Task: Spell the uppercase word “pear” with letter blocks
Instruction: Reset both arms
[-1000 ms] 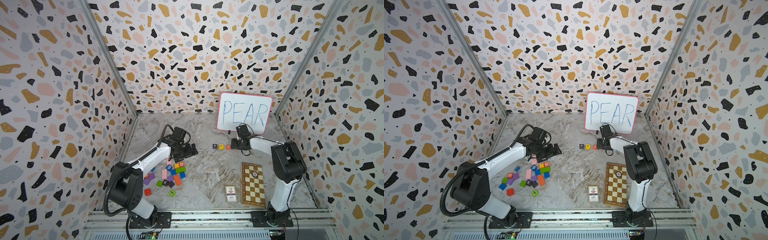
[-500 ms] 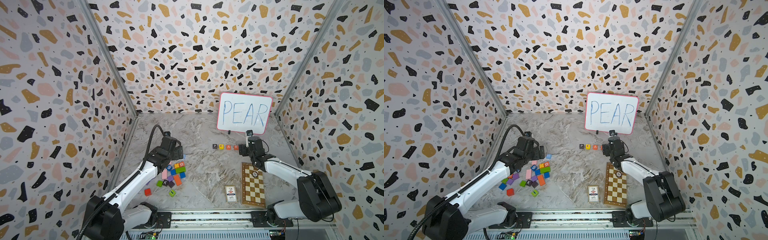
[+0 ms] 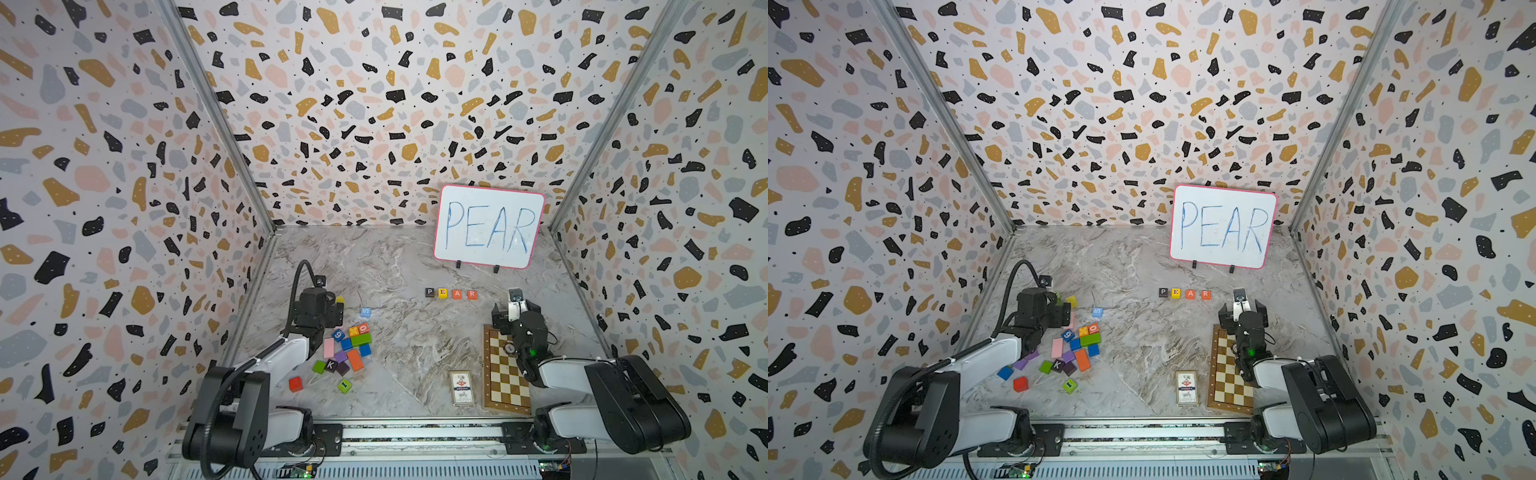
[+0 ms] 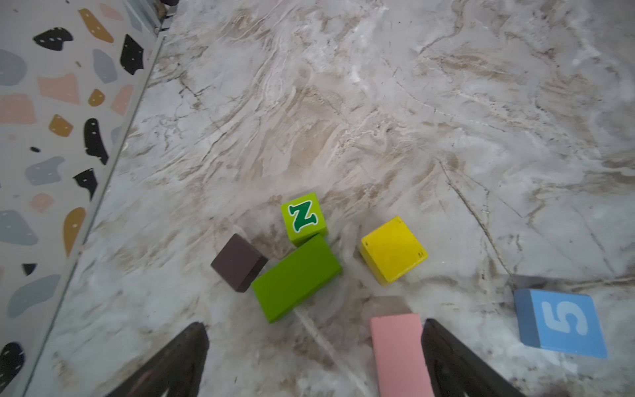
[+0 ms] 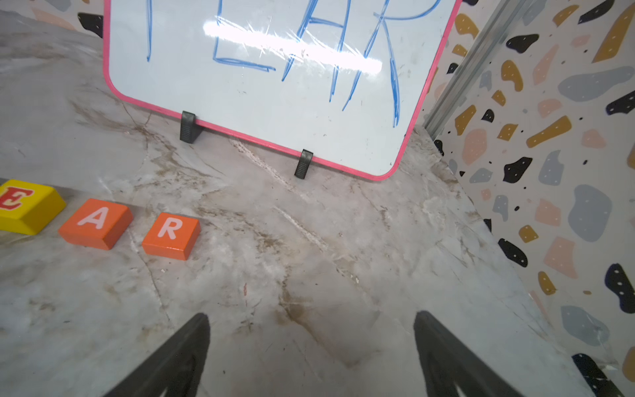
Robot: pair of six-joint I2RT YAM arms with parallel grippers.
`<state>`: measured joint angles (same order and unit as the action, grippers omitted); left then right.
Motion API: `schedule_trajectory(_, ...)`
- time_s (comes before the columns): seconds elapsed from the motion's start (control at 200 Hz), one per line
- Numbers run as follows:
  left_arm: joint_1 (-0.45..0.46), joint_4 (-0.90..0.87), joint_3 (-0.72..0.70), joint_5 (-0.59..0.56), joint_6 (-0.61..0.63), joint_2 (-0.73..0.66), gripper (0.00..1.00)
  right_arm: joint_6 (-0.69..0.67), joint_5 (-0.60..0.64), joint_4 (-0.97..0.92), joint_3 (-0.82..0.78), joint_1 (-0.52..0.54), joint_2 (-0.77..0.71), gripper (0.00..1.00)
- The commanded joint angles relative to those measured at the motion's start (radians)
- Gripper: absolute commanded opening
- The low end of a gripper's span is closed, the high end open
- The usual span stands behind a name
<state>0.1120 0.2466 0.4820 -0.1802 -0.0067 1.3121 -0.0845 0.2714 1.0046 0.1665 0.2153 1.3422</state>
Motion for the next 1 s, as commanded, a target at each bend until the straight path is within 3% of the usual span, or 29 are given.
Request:
schedule_trajectory(0.0, -0.046, 0.329, -0.058, 0.113, 0.042, 0.014, 0.97, 0.028, -0.132, 0.256, -0.024, -0.065, 0.034, 1.00)
schedule_trajectory(0.16, -0.094, 0.582, -0.148, 0.147, 0.000, 0.120, 1.00, 0.048, -0.254, 0.314, -0.015, -0.122, 0.124, 0.99)
schedule_trajectory(0.285, -0.097, 0.535, -0.132, 0.150, -0.002, 0.115, 0.99, 0.056, -0.321, 0.158, 0.073, -0.154, 0.140, 0.99)
schedule_trajectory(0.996, -0.101, 0.526, -0.137, 0.151, -0.006, 0.099, 0.99, 0.052, -0.322, 0.121, 0.105, -0.152, 0.164, 0.99)
